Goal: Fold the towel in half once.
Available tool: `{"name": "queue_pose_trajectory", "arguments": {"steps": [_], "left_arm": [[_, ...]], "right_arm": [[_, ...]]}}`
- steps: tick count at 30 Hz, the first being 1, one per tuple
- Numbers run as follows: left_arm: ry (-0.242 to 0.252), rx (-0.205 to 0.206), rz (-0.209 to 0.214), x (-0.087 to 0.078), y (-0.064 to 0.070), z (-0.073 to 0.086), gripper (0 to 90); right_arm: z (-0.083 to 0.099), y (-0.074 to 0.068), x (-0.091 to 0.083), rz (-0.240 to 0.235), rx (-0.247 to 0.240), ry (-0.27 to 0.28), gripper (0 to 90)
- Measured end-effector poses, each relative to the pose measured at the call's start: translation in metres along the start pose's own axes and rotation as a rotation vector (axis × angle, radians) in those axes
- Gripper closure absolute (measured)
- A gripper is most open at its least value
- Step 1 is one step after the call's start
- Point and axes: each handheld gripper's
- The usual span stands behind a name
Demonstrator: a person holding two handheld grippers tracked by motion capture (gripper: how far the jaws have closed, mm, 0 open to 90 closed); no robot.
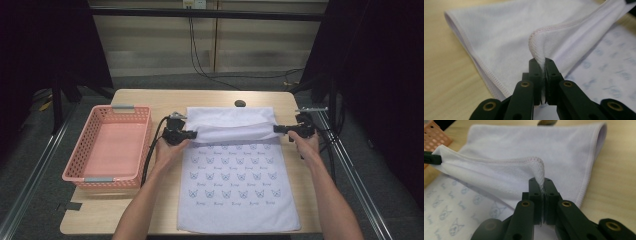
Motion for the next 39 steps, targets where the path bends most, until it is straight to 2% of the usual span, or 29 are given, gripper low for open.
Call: {"name": "queue_pose_trajectory", "arguments": {"steps": [1,2,4,6,8,9,11,13,17,19,20,23,25,28,33,35,36,37,39], "left_arm": [[0.037,0.0,0.01,-0.011,0.003,-0.007,86.4],[0.054,0.003,0.021,-0.017,0.004,-0.011,86.4],[0.082,0.042,0.028,-0.034,0.012,-0.022,86.3],[0.114,0.063,0.036,-0.05,0.02,-0.029,86.3],[0.142,0.08,0.055,-0.066,0.029,-0.033,86.3],[0.144,0.104,0.055,-0.073,0.033,-0.034,86.3],[0.156,0.109,0.066,-0.086,0.04,-0.037,86.3],[0.153,0.141,0.056,-0.097,0.047,-0.037,86.2],[0.154,0.175,0.079,-0.12,0.061,-0.032,86.2],[0.161,0.177,0.093,-0.13,0.065,-0.029,86.2],[0.16,0.172,0.093,-0.134,0.068,-0.026,86.2],[0.127,0.199,0.097,-0.139,0.078,-0.008,85.6],[0.109,0.175,0.111,-0.134,0.08,0.007,85.4],[0.073,0.153,0.123,-0.124,0.082,0.031,85.4],[0.022,0.113,0.154,-0.115,0.078,0.072,83.6],[-0.005,0.115,0.166,-0.112,0.08,0.087,82.4],[-0.018,0.118,0.168,-0.111,0.081,0.091,81.9],[-0.04,0.12,0.185,-0.111,0.083,0.095,81.3],[-0.069,0.144,0.186,-0.111,0.088,0.099,80.9]], "right_arm": [[-0.005,-0.003,-0.007,-0.013,-0.015,0.02,87.8],[-0.011,-0.007,-0.016,-0.03,-0.032,0.042,87.8],[-0.02,-0.015,-0.031,-0.048,-0.063,0.075,87.9],[-0.028,-0.024,-0.045,-0.065,-0.09,0.102,87.8],[-0.034,-0.034,-0.061,-0.101,-0.112,0.121,87.8],[-0.036,-0.039,-0.068,-0.11,-0.125,0.126,87.8],[-0.038,-0.046,-0.08,-0.133,-0.146,0.129,87.8],[-0.037,-0.056,-0.094,-0.157,-0.167,0.135,87.7],[-0.028,-0.074,-0.117,-0.198,-0.202,0.161,87.8],[-0.021,-0.081,-0.126,-0.217,-0.208,0.166,87.8],[-0.017,-0.085,-0.13,-0.225,-0.216,0.172,87.8],[-0.003,-0.094,-0.139,-0.233,-0.251,0.166,87.8],[0.009,-0.093,-0.139,-0.243,-0.243,0.149,87.8],[0.034,-0.089,-0.131,-0.232,-0.226,0.094,87.7],[0.08,-0.086,-0.122,-0.263,-0.197,0.016,86.8],[0.096,-0.087,-0.119,-0.275,-0.199,-0.03,85.0],[0.104,-0.088,-0.118,-0.292,-0.202,-0.073,84.5],[0.108,-0.088,-0.118,-0.298,-0.201,-0.085,84.2],[0.115,-0.088,-0.118,-0.317,-0.205,-0.122,82.0]]}}
Point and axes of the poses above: each handheld gripper's, and its own axes: x roughly forward along the jaws, z roughly out of its underside, y roughly to its right, and after that the axes turned 5 degrees about y, right-handed
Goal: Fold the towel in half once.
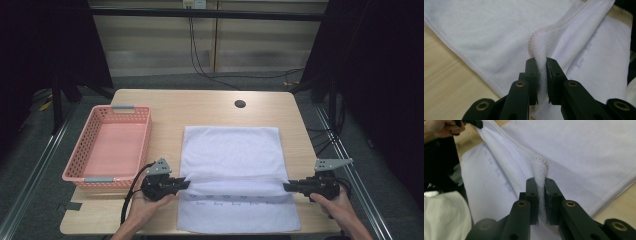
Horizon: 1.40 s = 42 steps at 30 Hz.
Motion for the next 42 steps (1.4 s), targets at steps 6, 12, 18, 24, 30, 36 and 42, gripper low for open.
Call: {"name": "queue_pose_trajectory", "arguments": {"steps": [6,12,18,24,30,36,42], "left_arm": [[-0.036,0.015,0.027,-0.008,0.012,0.012,80.7],[-0.092,0.014,0.09,-0.021,0.025,0.025,69.5],[-0.031,0.02,0.109,-0.041,0.036,0.021,60.8],[-0.005,0.006,0.041,-0.016,0.02,0.004,56.3],[-0.006,-0.053,0.006,0.024,-0.006,-0.021,54.3],[-0.089,-0.043,-0.056,0.063,-0.034,-0.025,53.8],[-0.089,-0.051,-0.132,0.074,-0.05,-0.028,49.8]], "right_arm": [[0.013,-0.014,-0.01,0.003,-0.024,-0.031,82.0],[0.025,-0.028,-0.017,-0.048,-0.033,-0.1,68.1],[0.024,-0.041,-0.032,-0.049,-0.047,-0.074,61.9],[0.012,-0.032,-0.009,0.051,-0.03,-0.03,57.1],[-0.011,-0.009,0.021,0.112,-0.003,-0.004,55.1],[-0.028,0.019,0.048,0.143,0.03,-0.025,50.7],[-0.033,0.041,0.074,0.236,0.014,-0.097,47.1]]}}
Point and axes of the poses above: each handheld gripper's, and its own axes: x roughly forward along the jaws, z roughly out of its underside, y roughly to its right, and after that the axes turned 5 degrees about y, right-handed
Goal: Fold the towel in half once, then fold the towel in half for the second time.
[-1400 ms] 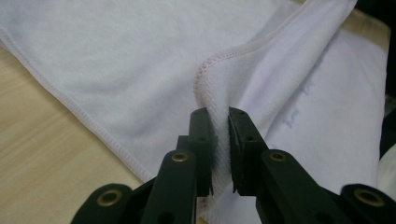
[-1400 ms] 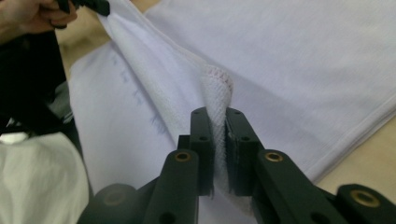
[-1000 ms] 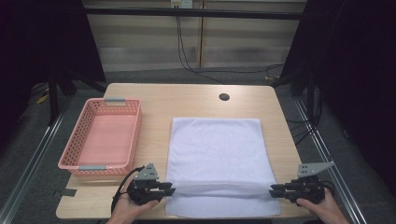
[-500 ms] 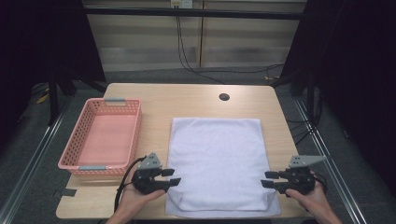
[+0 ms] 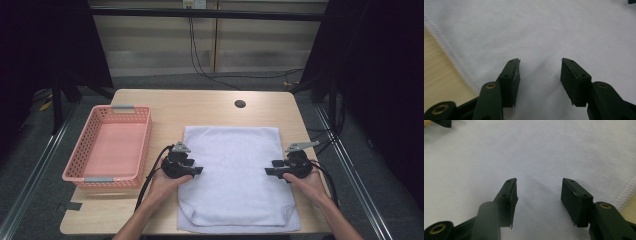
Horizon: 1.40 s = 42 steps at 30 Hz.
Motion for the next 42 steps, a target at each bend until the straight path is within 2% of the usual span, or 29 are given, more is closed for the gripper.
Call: {"name": "queue_pose_trajectory", "arguments": {"steps": [1,4,5,8,10,11,12,14,16,17,21,23,24,26,27,29,30,31,33,34,35,36,37,38,39,40,41,42], "left_arm": [[0.012,-0.007,0.008,0.0,-0.001,0.001,51.0],[-0.005,0.022,0.018,-0.004,-0.002,0.003,52.4],[0.011,0.013,0.021,-0.004,-0.002,0.005,53.5],[0.002,0.026,0.003,-0.007,0.004,0.007,55.8],[-0.021,0.041,0.024,-0.013,0.01,0.011,56.0],[-0.023,0.046,0.024,-0.015,0.013,0.013,58.9],[-0.023,0.051,0.033,-0.018,0.015,0.016,59.4],[-0.007,0.027,0.053,-0.023,0.02,0.023,59.4],[-0.029,0.032,0.072,-0.027,0.027,0.026,59.4],[-0.025,0.036,0.07,-0.03,0.032,0.029,59.4],[-0.048,0.022,0.109,-0.035,0.044,0.033,59.3],[-0.06,0.058,0.133,-0.04,0.052,0.038,59.4],[-0.074,0.055,0.156,-0.043,0.053,0.04,59.4],[-0.079,0.02,0.191,-0.05,0.057,0.046,60.5],[-0.091,0.026,0.202,-0.052,0.058,0.047,60.8],[-0.106,0.046,0.202,-0.056,0.061,0.048,61.3],[-0.097,0.056,0.186,-0.056,0.061,0.046,58.3],[-0.089,0.069,0.153,-0.056,0.059,0.042,53.4],[-0.035,0.023,0.117,-0.053,0.05,0.033,50.0],[-0.027,0.018,0.102,-0.05,0.044,0.027,49.0],[-0.014,0.02,0.07,-0.047,0.039,0.022,48.3],[0.003,0.0,0.059,-0.043,0.029,0.016,48.1],[0.009,-0.019,0.057,-0.039,0.024,0.013,48.0],[0.011,-0.027,0.043,-0.036,0.017,0.009,47.8],[0.011,-0.04,0.06,-0.032,0.009,0.005,46.0],[0.029,-0.071,0.073,-0.028,0.001,0.004,45.6],[0.029,-0.083,0.052,-0.026,-0.001,0.003,46.7],[0.021,-0.078,0.049,-0.024,-0.002,0.001,46.0]], "right_arm": [[-0.001,0.002,0.004,0.029,-0.012,-0.005,47.6],[-0.004,0.003,0.006,0.021,-0.017,-0.016,46.7],[-0.003,0.003,0.006,0.019,-0.025,-0.016,46.3],[0.0,-0.001,0.004,0.022,-0.034,-0.032,46.4],[0.003,-0.005,0.0,0.012,-0.031,-0.031,46.6],[0.007,-0.008,-0.002,0.003,-0.029,-0.03,46.6],[0.009,-0.009,-0.004,-0.001,-0.033,-0.031,46.7],[0.014,-0.014,-0.01,-0.011,-0.038,-0.043,46.7],[0.019,-0.018,-0.015,-0.024,-0.054,-0.045,46.8],[0.022,-0.02,-0.018,-0.033,-0.046,-0.058,47.1],[0.033,-0.023,-0.031,-0.062,-0.043,-0.067,48.5],[0.039,-0.028,-0.037,-0.063,-0.053,-0.075,48.4],[0.041,-0.031,-0.039,-0.061,-0.051,-0.079,48.4],[0.048,-0.04,-0.047,-0.079,-0.058,-0.097,48.4],[0.051,-0.043,-0.05,-0.09,-0.056,-0.103,48.3],[0.055,-0.049,-0.053,-0.111,-0.059,-0.116,48.2],[0.055,-0.051,-0.054,-0.106,-0.064,-0.121,48.2],[0.055,-0.051,-0.053,-0.107,-0.061,-0.119,48.4],[0.052,-0.046,-0.052,-0.104,-0.042,-0.081,47.1],[0.048,-0.041,-0.051,-0.088,-0.035,-0.06,46.0],[0.043,-0.035,-0.051,-0.053,-0.034,-0.033,46.0],[0.037,-0.028,-0.051,-0.034,-0.025,0.003,46.2],[0.029,-0.018,-0.052,-0.01,-0.017,0.036,46.1],[0.024,-0.012,-0.051,0.004,-0.015,0.042,46.0],[0.018,-0.004,-0.049,0.02,-0.009,0.048,45.9],[0.013,0.005,-0.047,0.049,-0.014,0.06,44.8],[0.007,0.015,-0.043,0.09,-0.011,0.066,42.1],[0.005,0.021,-0.04,0.099,-0.009,0.069,41.5]]}}
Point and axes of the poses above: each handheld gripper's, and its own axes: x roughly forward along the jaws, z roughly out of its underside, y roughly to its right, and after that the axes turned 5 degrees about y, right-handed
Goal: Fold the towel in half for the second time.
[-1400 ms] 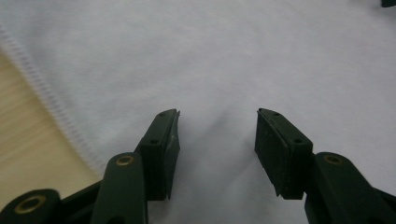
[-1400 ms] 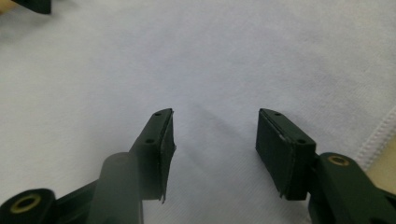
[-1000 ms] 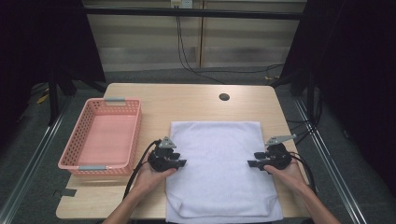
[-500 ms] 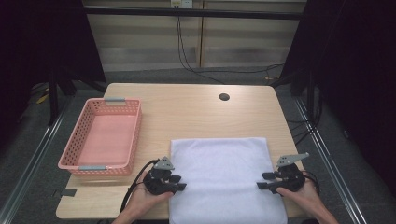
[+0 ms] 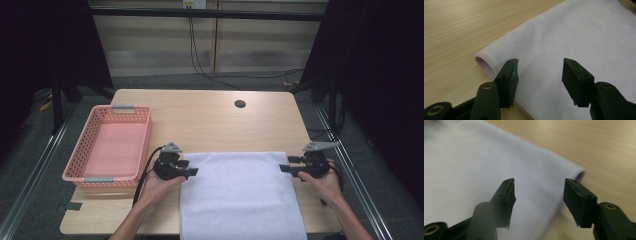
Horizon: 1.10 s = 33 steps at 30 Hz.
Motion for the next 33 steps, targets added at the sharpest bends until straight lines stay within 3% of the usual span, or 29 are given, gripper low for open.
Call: {"name": "queue_pose_trajectory", "arguments": {"steps": [2,3,5,9,11,15,17,19,20,22,25,27,30,33], "left_arm": [[-0.009,0.045,-0.021,0.004,0.002,-0.004,45.4],[0.006,0.049,-0.029,0.004,0.002,-0.005,44.6],[0.022,0.026,-0.056,0.006,-0.005,-0.006,44.6],[0.006,-0.019,-0.109,0.009,-0.019,-0.009,44.7],[-0.003,-0.039,-0.103,0.012,-0.025,-0.009,45.5],[-0.004,-0.051,-0.12,0.016,-0.032,-0.007,42.3],[0.002,-0.074,-0.12,0.016,-0.036,-0.006,41.9],[0.001,-0.052,-0.122,0.016,-0.037,-0.006,41.2],[0.009,-0.061,-0.121,0.017,-0.037,-0.006,41.3],[0.014,-0.039,-0.106,0.019,-0.037,-0.006,42.4],[0.018,-0.031,-0.081,0.02,-0.037,-0.005,51.6],[0.0,-0.006,-0.044,0.019,-0.037,-0.005,62.5],[-0.018,-0.012,-0.013,0.019,-0.035,-0.004,79.3],[-0.006,-0.003,-0.002,0.016,-0.031,-0.007,84.4]], "right_arm": [[-0.004,0.014,0.009,-0.008,0.031,0.01,40.9],[-0.007,0.02,0.015,0.005,0.036,0.003,39.8],[-0.009,0.028,0.024,-0.01,0.046,-0.01,39.8],[-0.012,0.04,0.037,0.032,0.063,-0.026,41.1],[-0.011,0.044,0.042,0.001,0.073,-0.03,45.5],[-0.011,0.041,0.045,-0.06,0.061,-0.047,53.5],[-0.01,0.038,0.045,-0.061,0.048,-0.049,59.9],[-0.01,0.036,0.045,-0.048,0.04,-0.057,69.6],[-0.01,0.036,0.045,-0.06,0.05,-0.061,72.5],[-0.009,0.037,0.045,-0.075,0.053,-0.064,77.1],[-0.009,0.037,0.045,-0.1,0.066,-0.07,82.1],[-0.008,0.038,0.045,-0.111,0.068,-0.068,83.3],[-0.007,0.039,0.043,-0.128,0.084,-0.069,84.8],[-0.007,0.04,0.038,-0.13,0.091,-0.055,85.5]]}}
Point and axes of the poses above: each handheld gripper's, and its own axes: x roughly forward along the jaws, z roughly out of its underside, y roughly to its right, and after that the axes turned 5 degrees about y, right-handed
